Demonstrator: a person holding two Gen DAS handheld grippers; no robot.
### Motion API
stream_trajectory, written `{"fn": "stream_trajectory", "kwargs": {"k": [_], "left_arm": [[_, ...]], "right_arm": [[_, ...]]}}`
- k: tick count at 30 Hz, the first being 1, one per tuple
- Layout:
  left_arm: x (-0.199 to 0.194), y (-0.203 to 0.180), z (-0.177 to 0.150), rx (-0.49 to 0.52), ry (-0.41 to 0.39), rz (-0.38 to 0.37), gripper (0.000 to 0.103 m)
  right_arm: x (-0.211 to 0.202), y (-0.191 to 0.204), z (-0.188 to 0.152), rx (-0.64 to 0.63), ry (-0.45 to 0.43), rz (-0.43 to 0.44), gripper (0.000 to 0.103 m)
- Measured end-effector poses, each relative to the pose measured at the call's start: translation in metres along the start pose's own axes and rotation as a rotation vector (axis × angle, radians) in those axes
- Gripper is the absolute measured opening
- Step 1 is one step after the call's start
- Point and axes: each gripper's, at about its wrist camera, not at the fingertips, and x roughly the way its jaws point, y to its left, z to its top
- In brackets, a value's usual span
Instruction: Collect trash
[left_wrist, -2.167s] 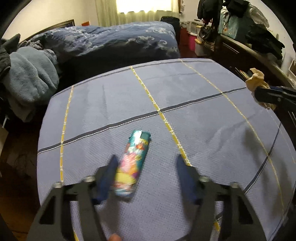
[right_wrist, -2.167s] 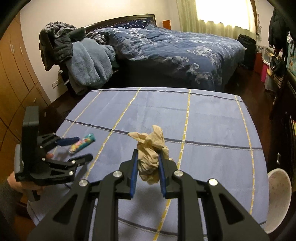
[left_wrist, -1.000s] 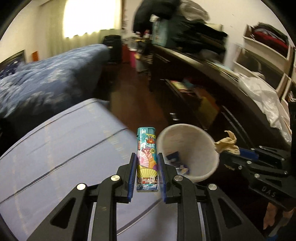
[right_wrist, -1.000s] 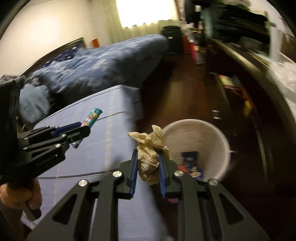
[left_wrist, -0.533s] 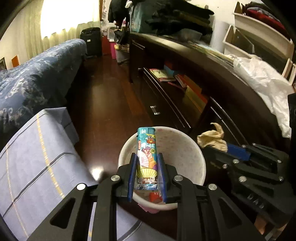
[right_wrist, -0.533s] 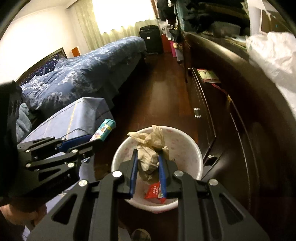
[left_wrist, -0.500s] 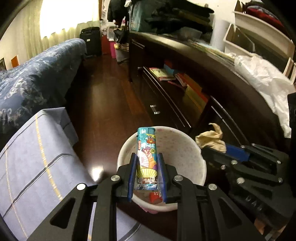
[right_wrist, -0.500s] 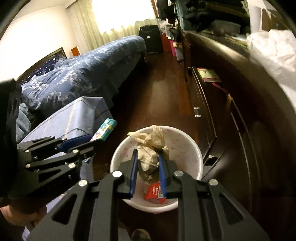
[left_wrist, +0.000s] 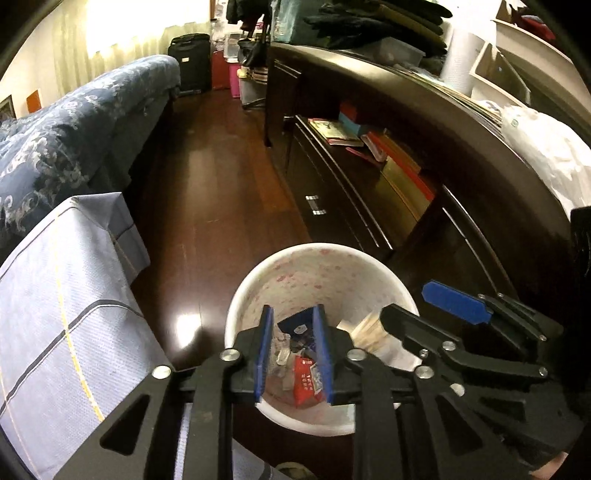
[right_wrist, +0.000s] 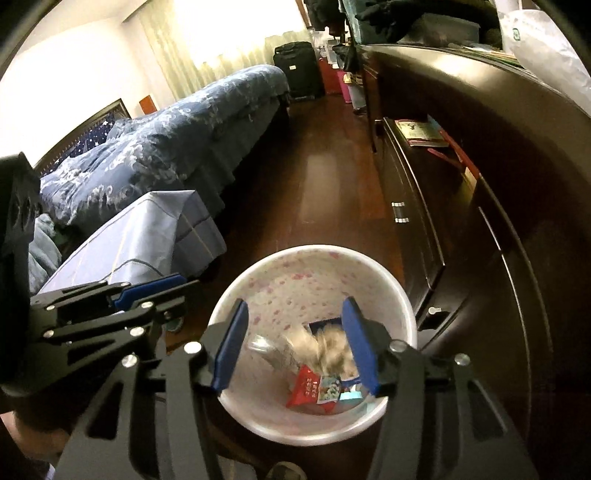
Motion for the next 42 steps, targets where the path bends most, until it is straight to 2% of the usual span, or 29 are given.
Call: {"fn": "stream_trajectory", "kwargs": {"k": [3,4,8,12,16,19,21,27,29,32,35,37,42], "left_arm": [[-0.004,0.006,0.001,-0.023,-0.013,0.010,0.049],[-0.006,0.008,0.001,-0.034,-0.018,0.016,0.059],[-0.015,0.014,-0.002,-0.062,-0.046,0.017,0.075],[-0.026,0.014,-0.005,-0.069,-0.065,0.030,0.079],[-0.050,0.019,-0.009,-0.074,-0.106,0.127,0.081],[-0.075,0.029,-0.016,-0.091,-0.147,0.201,0.084],[-0.094,0.040,-0.023,-0.115,-0.172,0.237,0.085],[-0.148,0.068,-0.046,-0.174,-0.224,0.350,0.092],[-0.167,0.077,-0.057,-0.193,-0.238,0.385,0.096],[-0.197,0.087,-0.075,-0.218,-0.260,0.449,0.099],[-0.227,0.099,-0.095,-0.254,-0.270,0.502,0.099],[-0.247,0.107,-0.109,-0.287,-0.267,0.533,0.099],[-0.311,0.123,-0.152,-0.404,-0.292,0.604,0.099]], "right_arm": [[-0.005,-0.001,0.002,0.009,-0.015,-0.005,0.054],[-0.007,-0.002,0.002,0.011,-0.019,-0.004,0.055],[-0.016,-0.003,0.000,0.010,-0.034,-0.022,0.057],[-0.024,0.002,-0.004,0.001,-0.027,-0.052,0.058],[-0.036,0.011,-0.014,-0.014,-0.025,-0.078,0.058],[-0.049,0.022,-0.022,-0.020,-0.027,-0.065,0.059],[-0.055,0.028,-0.026,-0.030,-0.025,-0.065,0.063],[-0.084,0.063,-0.037,-0.071,-0.041,-0.023,0.064],[-0.098,0.083,-0.040,-0.104,-0.057,0.004,0.064],[-0.116,0.113,-0.045,-0.148,-0.077,0.038,0.070],[-0.135,0.148,-0.051,-0.195,-0.095,0.085,0.072],[-0.149,0.172,-0.055,-0.223,-0.103,0.117,0.078],[-0.193,0.228,-0.069,-0.305,-0.150,0.197,0.086]]}}
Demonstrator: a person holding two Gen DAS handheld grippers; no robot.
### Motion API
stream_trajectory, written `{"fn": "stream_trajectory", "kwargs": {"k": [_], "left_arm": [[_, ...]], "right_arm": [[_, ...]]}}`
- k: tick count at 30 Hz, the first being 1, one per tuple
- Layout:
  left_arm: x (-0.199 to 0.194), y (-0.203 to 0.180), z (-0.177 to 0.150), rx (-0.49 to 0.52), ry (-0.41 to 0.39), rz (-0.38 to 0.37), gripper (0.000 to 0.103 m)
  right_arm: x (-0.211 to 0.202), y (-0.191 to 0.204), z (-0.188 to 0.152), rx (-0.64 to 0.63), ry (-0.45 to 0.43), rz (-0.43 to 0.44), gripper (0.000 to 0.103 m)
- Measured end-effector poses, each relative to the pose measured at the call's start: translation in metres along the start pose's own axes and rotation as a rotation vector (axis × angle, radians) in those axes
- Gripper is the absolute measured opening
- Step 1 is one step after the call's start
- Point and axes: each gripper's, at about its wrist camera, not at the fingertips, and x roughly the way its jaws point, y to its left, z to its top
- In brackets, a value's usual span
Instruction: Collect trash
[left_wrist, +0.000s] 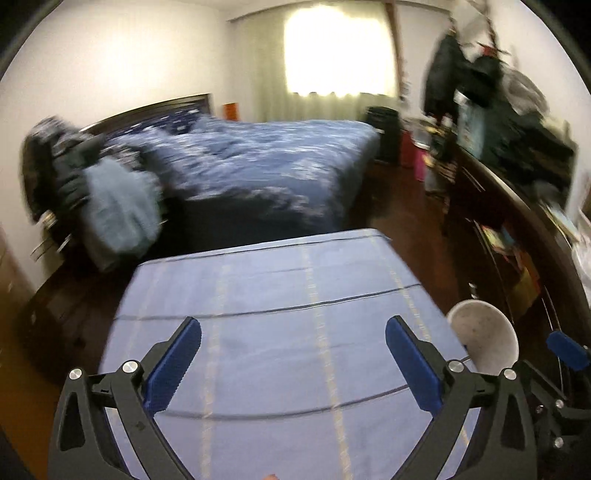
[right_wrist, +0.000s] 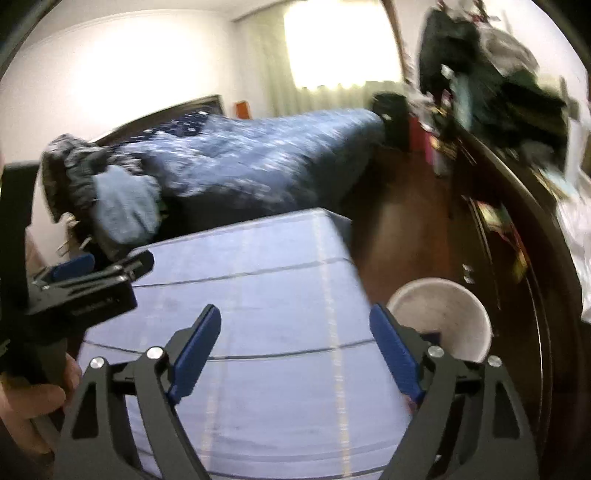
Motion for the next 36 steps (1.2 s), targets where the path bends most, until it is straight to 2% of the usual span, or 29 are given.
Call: {"fn": "stream_trajectory", "kwargs": {"k": [7,12,19,28,36], "left_arm": [[-0.072,0.076,-0.005,-0.185,-0.024,0.087,0.099],[-0.121,0.100,-0.006,-0.249,-0.061,0.125,0.099],[-0.165,0.093,-0.012,-0.232,-0.113,0.201,0.099],[-0.178,0.077,-0.018,-0.203,-0.131,0.160,0.099],[-0.184,0.073,-0.018,-0.211,-0.143,0.178,0.099]], "right_arm": [[-0.053,0.071,0.015,-0.072,-0.050,0.106,0.096],[-0.086,0.107,0.027,-0.127,-0.080,0.135,0.100],[-0.119,0.126,0.031,-0.131,-0.099,0.163,0.100],[-0.132,0.118,0.032,-0.121,-0.125,0.123,0.100],[-0.140,0.107,0.032,-0.115,-0.138,0.103,0.100]]}}
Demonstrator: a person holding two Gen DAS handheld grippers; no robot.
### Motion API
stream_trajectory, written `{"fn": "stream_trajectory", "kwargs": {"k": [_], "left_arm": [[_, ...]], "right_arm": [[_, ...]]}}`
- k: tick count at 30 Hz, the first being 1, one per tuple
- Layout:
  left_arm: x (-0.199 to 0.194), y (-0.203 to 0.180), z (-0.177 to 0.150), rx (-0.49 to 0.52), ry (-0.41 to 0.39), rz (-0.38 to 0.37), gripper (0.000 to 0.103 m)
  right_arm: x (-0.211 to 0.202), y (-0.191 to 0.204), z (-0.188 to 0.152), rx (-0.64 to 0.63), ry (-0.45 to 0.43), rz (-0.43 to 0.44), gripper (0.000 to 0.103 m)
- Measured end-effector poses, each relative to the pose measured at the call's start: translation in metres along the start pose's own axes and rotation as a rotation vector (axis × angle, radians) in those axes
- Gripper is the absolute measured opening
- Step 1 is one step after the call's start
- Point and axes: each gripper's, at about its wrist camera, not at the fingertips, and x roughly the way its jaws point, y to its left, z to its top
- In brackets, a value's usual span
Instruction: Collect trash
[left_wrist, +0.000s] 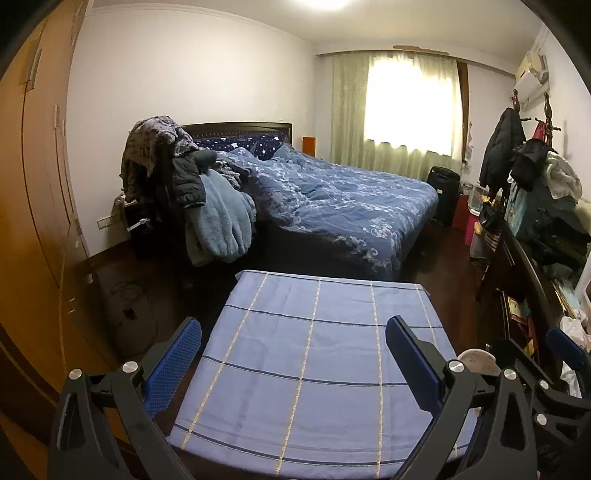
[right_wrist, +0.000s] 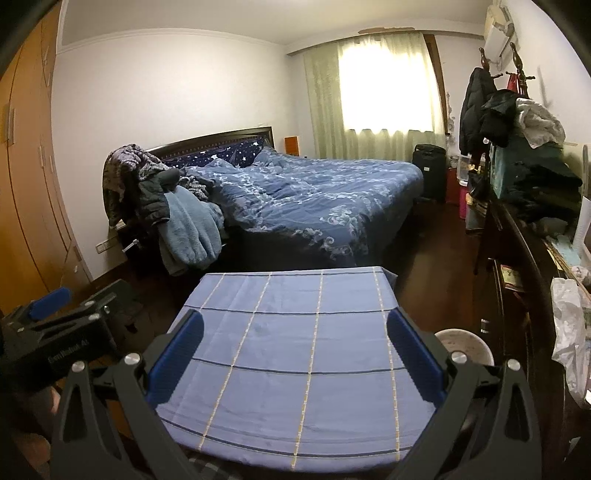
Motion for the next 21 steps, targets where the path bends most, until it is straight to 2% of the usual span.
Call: {"fn": "stream_trajectory", "kwargs": {"k": [7,21], "left_arm": [[-0.012,0.007,-0.001,-0.011,-0.027,0.019,0.099],[-0.016,0.013,0.000,-0.025,-0.038,0.027,0.099]], "right_arm": [[-0.011,0.000,0.001,-0.004,-0.030,-0.008,0.100],[-0.014,-0.002,0.000,-0.003,-0.030,-0.010,0.100]]}}
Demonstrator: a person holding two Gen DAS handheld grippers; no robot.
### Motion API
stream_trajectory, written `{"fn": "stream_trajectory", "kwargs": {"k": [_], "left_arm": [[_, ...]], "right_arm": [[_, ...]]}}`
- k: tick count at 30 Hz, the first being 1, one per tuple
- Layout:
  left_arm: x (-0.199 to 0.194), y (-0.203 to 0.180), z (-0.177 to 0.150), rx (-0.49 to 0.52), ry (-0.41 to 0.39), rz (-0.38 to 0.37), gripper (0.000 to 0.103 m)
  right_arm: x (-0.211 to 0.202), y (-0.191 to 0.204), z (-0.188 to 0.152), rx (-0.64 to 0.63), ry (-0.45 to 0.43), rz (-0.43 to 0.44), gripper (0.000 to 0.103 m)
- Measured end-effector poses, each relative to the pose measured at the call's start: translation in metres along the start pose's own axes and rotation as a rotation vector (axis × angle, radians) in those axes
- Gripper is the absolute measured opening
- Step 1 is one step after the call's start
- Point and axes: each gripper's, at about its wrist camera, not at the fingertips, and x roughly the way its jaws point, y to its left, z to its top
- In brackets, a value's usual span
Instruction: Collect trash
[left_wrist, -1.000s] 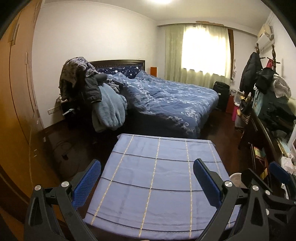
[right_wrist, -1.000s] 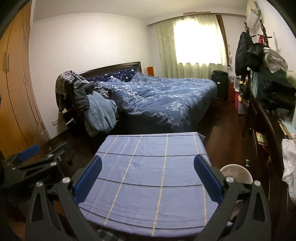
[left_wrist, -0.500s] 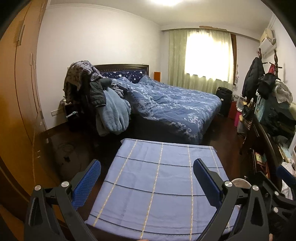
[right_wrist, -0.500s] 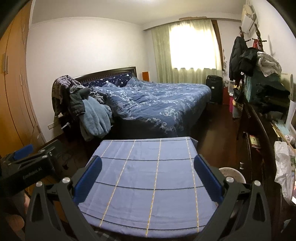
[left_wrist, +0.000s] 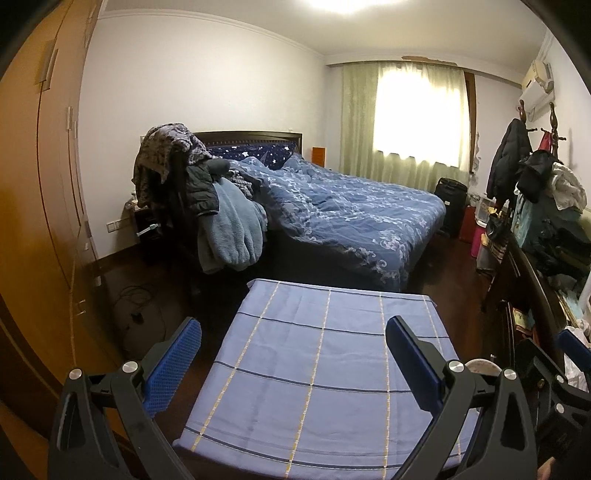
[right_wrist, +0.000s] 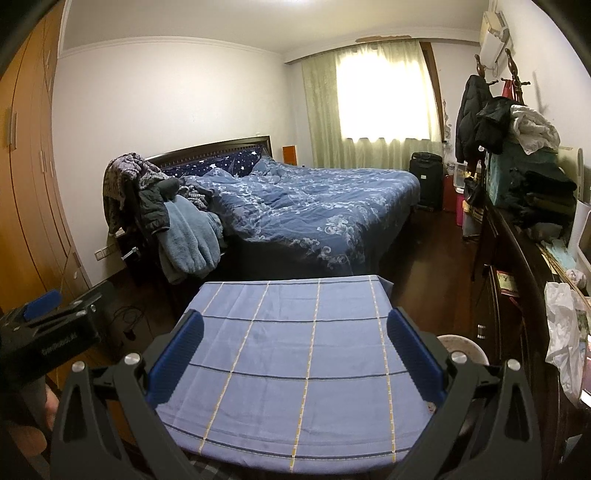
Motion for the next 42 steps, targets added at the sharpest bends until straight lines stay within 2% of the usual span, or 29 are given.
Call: {"fn": "stream_trajectory", "kwargs": {"k": [12,42], "left_arm": [[-0.0016,0.0003,-0.0018,0.003,0.008,-0.026,0.099],[0.0009,0.0018,-0.0027,-0.002,0.024,-0.018,0.099]], "right_arm": [[-0.0026,-0.0004,0.0004,0.005,0.002,-0.005,0.100],[-0.0017,-0.0029,-0.0019,0.018,0.007,-0.003,0.100]]}}
